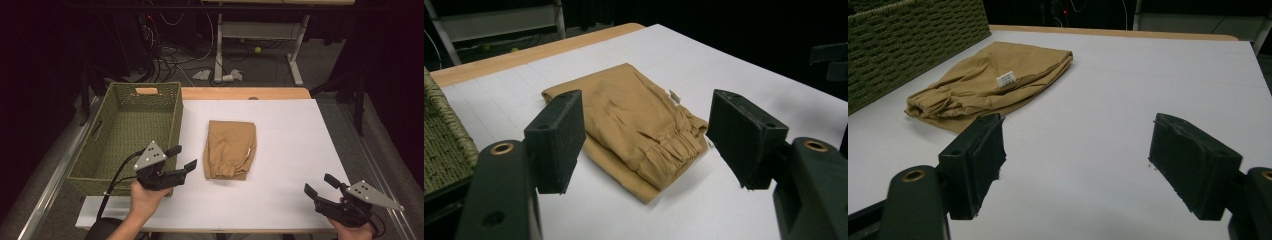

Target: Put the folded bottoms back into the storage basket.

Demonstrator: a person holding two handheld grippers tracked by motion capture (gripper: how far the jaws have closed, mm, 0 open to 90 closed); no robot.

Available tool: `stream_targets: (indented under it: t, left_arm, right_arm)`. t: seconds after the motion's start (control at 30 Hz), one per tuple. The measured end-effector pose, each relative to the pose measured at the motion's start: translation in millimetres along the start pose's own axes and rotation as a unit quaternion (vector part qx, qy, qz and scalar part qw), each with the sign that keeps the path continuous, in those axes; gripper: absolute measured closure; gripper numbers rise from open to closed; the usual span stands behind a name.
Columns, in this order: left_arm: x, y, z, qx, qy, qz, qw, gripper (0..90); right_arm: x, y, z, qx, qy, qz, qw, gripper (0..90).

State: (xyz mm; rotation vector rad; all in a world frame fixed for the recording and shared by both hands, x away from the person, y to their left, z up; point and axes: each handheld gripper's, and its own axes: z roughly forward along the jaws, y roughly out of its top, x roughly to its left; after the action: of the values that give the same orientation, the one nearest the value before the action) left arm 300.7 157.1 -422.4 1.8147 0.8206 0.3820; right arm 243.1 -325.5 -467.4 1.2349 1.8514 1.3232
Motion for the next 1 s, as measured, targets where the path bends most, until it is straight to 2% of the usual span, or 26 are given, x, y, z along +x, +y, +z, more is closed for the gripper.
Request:
stream_targets:
  t: [0.47,0.53,0.67,1.0]
  left_arm:
    - [-7.3,9.3,15.1,0.018,-0.003,0.014,0.9997,29.5]
    - [-10.1,11.4,18.0,0.016,-0.002,0.019,0.9997,29.5]
    - [-18.5,15.2,27.5,0.015,0.004,0.016,0.9998,29.5]
    - [-33.9,20.0,46.0,0.026,-0.007,0.022,0.9994,28.3]
  right_arm:
    - [0.3,3.7,7.8,-0.001,0.012,-0.003,0.9999,23.2]
    - [0.3,4.4,9.5,-0.001,0.015,-0.004,0.9999,23.2]
    - [0.5,5.9,13.3,-0.001,0.021,-0.006,0.9998,23.2]
    - [0.6,6.6,15.2,0.000,0.027,-0.007,0.9996,23.3]
